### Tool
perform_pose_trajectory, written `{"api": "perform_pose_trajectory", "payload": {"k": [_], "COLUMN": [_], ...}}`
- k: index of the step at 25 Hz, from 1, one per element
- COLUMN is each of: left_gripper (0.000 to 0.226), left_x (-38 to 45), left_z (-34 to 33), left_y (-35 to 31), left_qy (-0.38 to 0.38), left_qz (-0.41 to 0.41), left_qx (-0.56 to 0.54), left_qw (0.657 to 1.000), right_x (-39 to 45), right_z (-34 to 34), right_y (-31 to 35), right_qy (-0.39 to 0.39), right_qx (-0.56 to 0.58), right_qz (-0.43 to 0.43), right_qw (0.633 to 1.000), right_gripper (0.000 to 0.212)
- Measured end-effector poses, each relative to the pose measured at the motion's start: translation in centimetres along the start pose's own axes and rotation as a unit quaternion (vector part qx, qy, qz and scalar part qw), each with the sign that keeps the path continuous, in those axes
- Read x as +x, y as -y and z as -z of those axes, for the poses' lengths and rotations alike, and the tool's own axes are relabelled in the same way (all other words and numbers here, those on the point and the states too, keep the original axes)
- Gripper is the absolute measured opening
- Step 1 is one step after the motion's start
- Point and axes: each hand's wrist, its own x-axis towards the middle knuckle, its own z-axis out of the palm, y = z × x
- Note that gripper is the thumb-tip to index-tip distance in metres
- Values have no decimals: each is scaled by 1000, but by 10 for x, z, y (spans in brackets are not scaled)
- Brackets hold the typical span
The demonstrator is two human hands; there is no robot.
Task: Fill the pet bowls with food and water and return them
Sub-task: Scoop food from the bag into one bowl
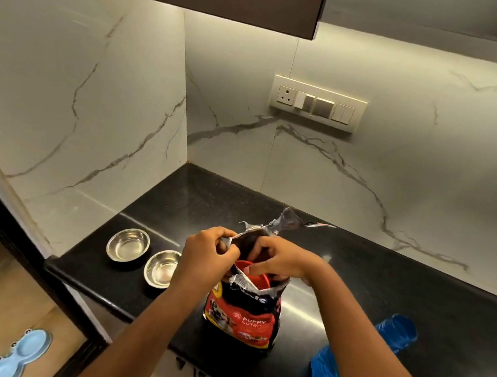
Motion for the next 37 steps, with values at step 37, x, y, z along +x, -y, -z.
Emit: {"api": "perform_pose_trajectory", "payload": {"k": [37], "left_gripper": [24], "left_x": [-41], "left_z": [22], "left_y": [36], "left_qy": [38], "left_qz": [-81], "left_qx": [-83], "left_qw": [993], "right_x": [-16], "right_z": [-78], "right_y": [20], "right_qy": [-270], "right_qx": [-10], "right_qz": [-108], "right_qw": [957], "right_gripper": [26]}}
